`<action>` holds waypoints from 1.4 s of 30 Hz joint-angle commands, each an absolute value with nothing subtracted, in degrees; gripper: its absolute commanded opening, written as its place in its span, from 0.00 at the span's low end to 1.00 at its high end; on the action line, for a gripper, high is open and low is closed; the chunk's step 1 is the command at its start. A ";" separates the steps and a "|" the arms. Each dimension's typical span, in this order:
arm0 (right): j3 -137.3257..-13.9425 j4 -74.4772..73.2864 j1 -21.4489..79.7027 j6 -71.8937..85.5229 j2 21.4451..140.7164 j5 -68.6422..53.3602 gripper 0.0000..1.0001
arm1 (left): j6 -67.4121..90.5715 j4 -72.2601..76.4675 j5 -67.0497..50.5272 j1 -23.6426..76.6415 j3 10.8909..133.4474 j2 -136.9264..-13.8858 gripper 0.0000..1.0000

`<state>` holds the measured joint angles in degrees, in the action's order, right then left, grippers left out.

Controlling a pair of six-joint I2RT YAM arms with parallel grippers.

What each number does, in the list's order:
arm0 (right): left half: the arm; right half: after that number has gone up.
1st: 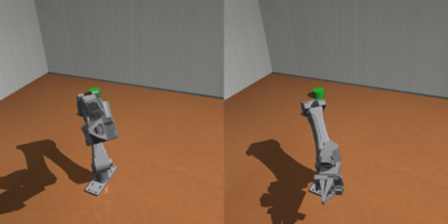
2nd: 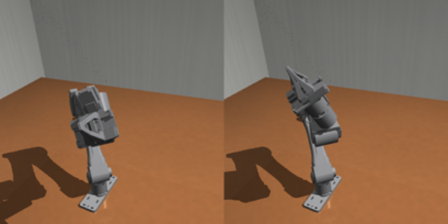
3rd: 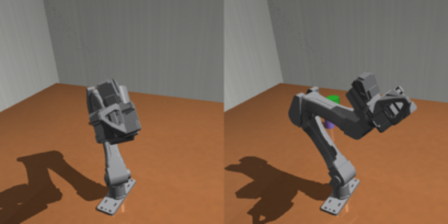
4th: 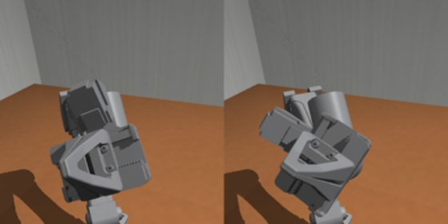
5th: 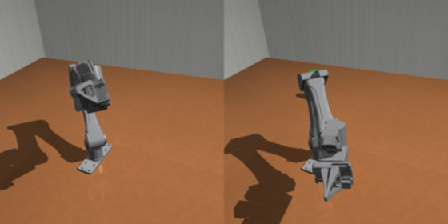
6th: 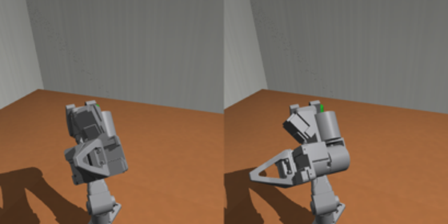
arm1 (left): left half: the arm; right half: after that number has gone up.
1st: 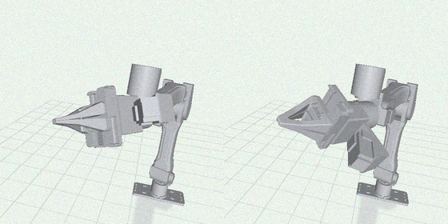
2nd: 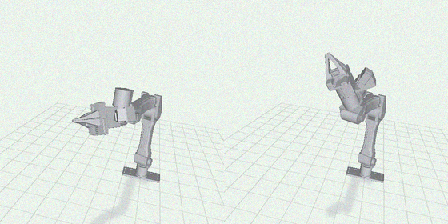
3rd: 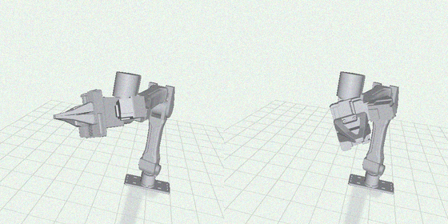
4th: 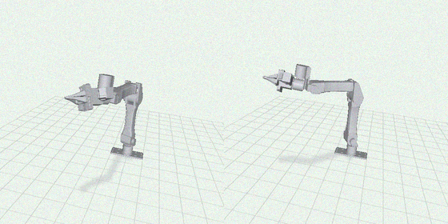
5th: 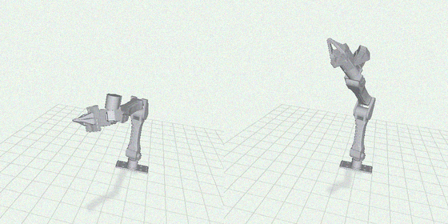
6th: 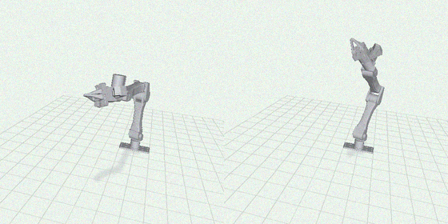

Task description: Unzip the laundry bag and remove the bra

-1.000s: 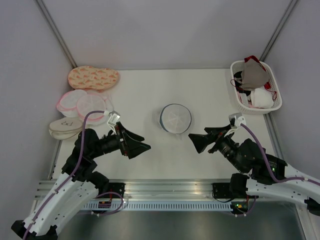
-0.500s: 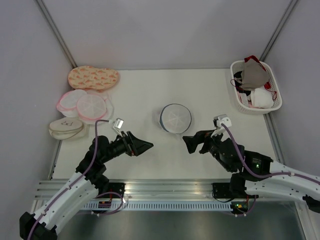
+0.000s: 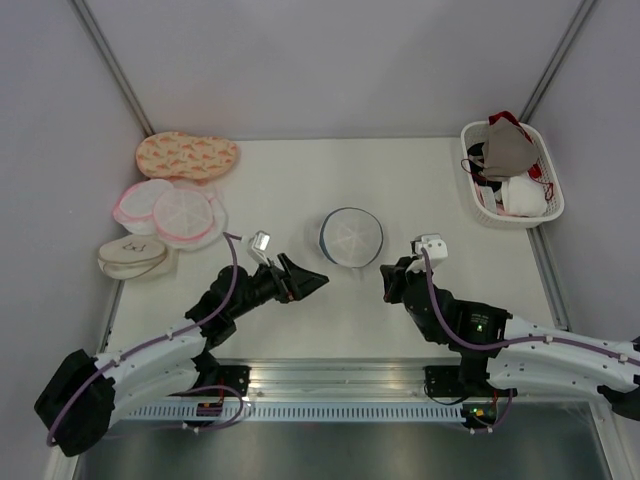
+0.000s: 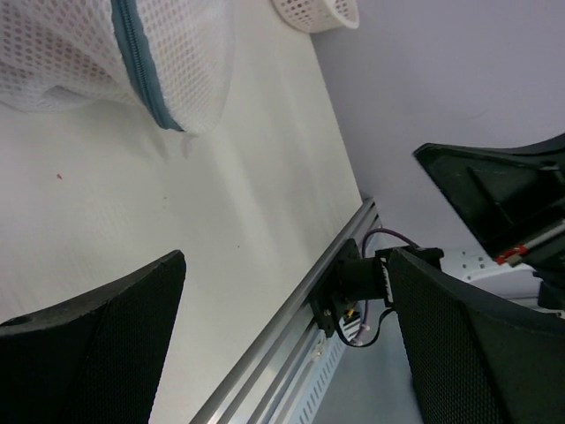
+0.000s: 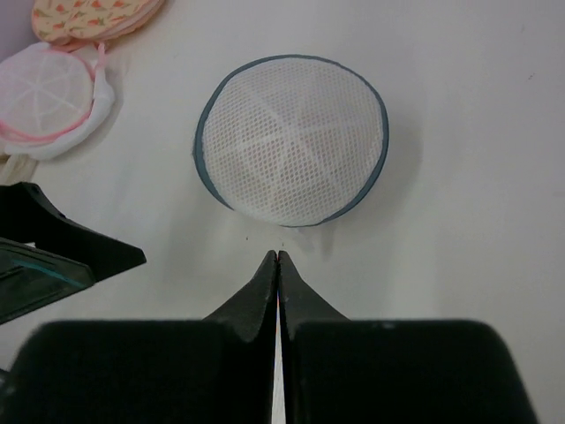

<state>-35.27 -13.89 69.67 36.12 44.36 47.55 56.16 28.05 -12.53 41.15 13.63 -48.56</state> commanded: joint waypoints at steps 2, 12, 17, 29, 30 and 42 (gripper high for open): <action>-35.15 -13.26 66.80 39.28 44.64 50.37 0.00 | 56.86 32.00 -2.84 44.47 19.07 -58.17 1.00; -33.22 -15.29 65.04 41.66 42.90 47.46 0.00 | 54.50 32.96 10.98 48.78 25.92 -70.83 1.00; -32.52 -15.47 65.04 42.10 42.89 46.41 0.00 | 52.91 34.01 13.27 48.78 28.39 -76.19 1.00; -30.77 -16.53 64.95 42.80 39.73 45.18 0.01 | 51.95 35.68 16.52 48.69 34.88 -87.70 0.98; -30.59 -16.00 64.95 42.72 39.12 44.83 0.00 | 51.68 35.94 16.78 48.69 35.24 -88.32 0.96; -29.09 -16.09 64.95 41.92 36.83 40.17 0.00 | 51.94 39.38 15.21 47.37 35.60 -87.98 0.02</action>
